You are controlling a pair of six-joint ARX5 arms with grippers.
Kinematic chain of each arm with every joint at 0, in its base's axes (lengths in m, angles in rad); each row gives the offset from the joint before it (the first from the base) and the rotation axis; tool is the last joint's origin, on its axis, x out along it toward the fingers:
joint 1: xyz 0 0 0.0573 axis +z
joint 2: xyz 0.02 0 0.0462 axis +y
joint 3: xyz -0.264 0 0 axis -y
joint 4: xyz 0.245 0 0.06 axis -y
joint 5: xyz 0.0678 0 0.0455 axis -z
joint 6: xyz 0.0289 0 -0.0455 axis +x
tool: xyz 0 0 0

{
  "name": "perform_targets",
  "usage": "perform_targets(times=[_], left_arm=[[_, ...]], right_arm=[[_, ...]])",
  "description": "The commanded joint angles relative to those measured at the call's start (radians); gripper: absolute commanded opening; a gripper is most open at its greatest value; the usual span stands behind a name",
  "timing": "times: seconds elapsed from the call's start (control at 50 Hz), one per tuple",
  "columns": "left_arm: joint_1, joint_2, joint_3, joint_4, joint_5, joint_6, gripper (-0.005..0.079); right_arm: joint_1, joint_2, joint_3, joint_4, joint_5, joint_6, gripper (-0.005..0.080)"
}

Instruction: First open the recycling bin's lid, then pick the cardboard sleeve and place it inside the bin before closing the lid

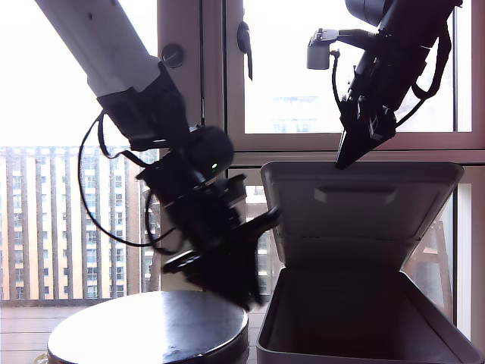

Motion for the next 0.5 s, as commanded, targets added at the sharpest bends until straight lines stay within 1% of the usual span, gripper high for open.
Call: perform_targets(times=[0.0,0.08,0.12,0.16,0.32,0.48], left_arm=[[0.027,-0.004,-0.005,-0.054,-0.037,0.072,-0.0021],[0.047,-0.025,-0.005,-0.105,-0.115,0.137,-0.0021],[0.055,-0.041,-0.005,-0.116,-0.15,0.15,-0.0021],[0.063,-0.061,-0.005,-0.119,-0.169,0.171,-0.0021],[0.083,-0.172,-0.005,-0.111,-0.188,0.181,-0.0021],[0.085,-0.298,-0.005,-0.103,-0.188,0.193,-0.0021]], right_arm=[[-0.01,-0.009,0.027,0.018,0.009,0.003,-0.0013],[-0.01,-0.009,0.027,0.002,0.009,0.003,-0.0013],[-0.01,-0.009,0.027,-0.01,0.009,0.0,-0.0013],[-0.01,-0.009,0.027,-0.022,0.009,0.0,-0.0013],[-0.01,-0.009,0.027,-0.061,0.008,0.0,-0.0013],[-0.01,-0.008,0.027,-0.085,-0.005,0.0,-0.0013]])
